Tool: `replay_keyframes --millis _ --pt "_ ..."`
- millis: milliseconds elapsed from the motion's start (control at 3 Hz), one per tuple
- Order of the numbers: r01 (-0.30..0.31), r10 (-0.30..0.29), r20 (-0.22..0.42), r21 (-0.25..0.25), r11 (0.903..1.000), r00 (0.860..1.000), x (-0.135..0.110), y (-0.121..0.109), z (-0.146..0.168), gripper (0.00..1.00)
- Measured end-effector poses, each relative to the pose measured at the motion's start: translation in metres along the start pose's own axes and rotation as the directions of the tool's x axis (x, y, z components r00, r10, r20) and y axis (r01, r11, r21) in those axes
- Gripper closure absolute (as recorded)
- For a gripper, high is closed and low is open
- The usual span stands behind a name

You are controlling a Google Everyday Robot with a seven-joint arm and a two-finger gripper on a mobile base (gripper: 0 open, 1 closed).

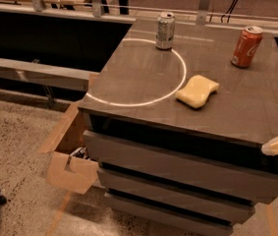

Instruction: Knock coke can over

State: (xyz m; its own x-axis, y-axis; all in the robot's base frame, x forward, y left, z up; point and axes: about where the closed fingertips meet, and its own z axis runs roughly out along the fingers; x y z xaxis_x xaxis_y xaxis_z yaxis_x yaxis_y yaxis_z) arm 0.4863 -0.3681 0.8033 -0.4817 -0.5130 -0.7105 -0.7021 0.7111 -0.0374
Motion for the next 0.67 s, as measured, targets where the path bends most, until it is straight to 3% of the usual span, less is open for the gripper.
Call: replay_keyframes --millis 333,667 --pt "-0.013 0.013 0.049 0.019 0.9997 0.999 0.006 -0.0087 0.0028 0.0" --pt "-0.013 0.012 0.049 0.019 0.9997 0.999 0.0025 -0.0086 -0.0005 0.0"
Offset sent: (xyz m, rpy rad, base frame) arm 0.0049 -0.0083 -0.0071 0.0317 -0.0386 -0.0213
